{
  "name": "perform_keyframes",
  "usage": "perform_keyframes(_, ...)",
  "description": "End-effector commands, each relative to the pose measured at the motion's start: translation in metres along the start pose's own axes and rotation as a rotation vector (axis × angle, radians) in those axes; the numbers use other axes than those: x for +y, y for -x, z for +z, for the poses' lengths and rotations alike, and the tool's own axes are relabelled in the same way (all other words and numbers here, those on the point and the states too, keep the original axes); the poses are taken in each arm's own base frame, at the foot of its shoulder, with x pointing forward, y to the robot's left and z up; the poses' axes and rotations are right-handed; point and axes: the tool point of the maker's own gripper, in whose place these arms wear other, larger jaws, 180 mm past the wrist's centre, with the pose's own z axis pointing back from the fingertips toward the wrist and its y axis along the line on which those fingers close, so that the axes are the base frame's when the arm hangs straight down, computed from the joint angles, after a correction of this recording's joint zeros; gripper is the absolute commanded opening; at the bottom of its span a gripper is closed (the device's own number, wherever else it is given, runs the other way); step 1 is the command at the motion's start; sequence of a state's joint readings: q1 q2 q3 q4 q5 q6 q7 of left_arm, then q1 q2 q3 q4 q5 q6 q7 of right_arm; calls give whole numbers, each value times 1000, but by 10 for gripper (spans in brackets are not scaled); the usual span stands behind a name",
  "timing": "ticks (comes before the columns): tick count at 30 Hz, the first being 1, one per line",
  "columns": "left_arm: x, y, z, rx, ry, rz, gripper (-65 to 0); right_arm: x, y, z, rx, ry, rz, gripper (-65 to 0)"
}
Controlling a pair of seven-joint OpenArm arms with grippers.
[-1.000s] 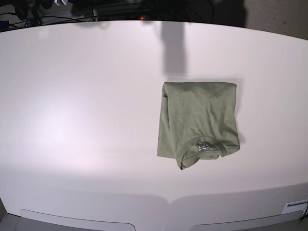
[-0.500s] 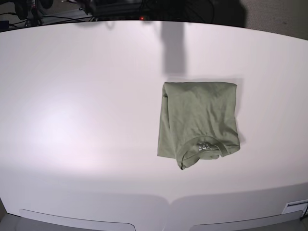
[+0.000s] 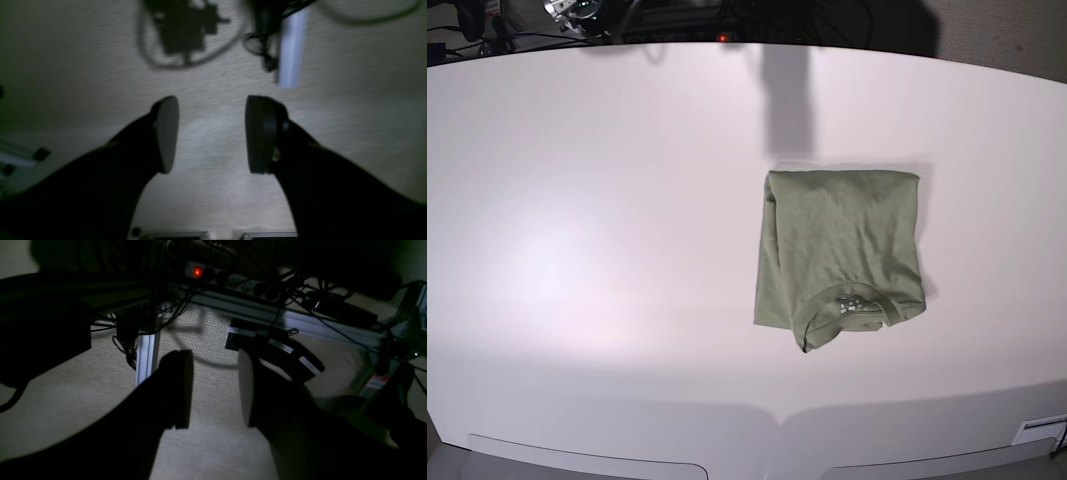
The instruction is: Fold the T-shirt properly
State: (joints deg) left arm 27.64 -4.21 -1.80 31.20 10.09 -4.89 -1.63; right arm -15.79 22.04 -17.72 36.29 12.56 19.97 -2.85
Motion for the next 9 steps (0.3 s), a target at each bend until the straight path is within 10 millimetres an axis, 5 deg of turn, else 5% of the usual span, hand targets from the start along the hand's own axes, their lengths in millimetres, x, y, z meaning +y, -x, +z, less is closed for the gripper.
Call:
perform_keyframes(1, -3, 4, 0, 14, 6, 3, -334, 1, 0, 1, 7, -20, -3, -423)
perform_keyframes(9, -29, -16, -12, 47, 52, 27, -334, 13, -3, -1, 23, -78, -9, -423)
